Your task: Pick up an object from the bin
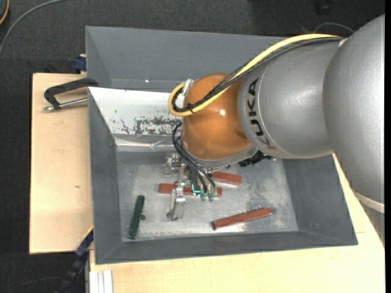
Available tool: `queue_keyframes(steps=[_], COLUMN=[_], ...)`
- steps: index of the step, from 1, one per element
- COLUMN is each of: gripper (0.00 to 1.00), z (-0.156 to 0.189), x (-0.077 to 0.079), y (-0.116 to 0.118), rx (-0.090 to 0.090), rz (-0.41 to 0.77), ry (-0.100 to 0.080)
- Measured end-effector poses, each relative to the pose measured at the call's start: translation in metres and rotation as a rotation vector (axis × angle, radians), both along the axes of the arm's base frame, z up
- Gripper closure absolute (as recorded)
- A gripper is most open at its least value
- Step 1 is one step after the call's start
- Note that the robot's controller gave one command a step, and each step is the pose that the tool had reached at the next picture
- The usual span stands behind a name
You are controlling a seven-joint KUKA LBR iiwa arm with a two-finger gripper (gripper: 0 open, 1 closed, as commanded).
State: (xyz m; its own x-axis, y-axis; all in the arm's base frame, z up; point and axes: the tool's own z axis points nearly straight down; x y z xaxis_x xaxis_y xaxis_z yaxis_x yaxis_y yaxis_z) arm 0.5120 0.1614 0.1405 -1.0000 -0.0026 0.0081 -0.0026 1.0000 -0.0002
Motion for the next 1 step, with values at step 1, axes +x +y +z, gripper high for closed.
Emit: queue_keyframes(steps=[1], gripper=[0.0], z=[-0.0678], x=[0.015], y=[-0.0597], rx=[-0.001], rz=[-0.248], ry=[-0.007])
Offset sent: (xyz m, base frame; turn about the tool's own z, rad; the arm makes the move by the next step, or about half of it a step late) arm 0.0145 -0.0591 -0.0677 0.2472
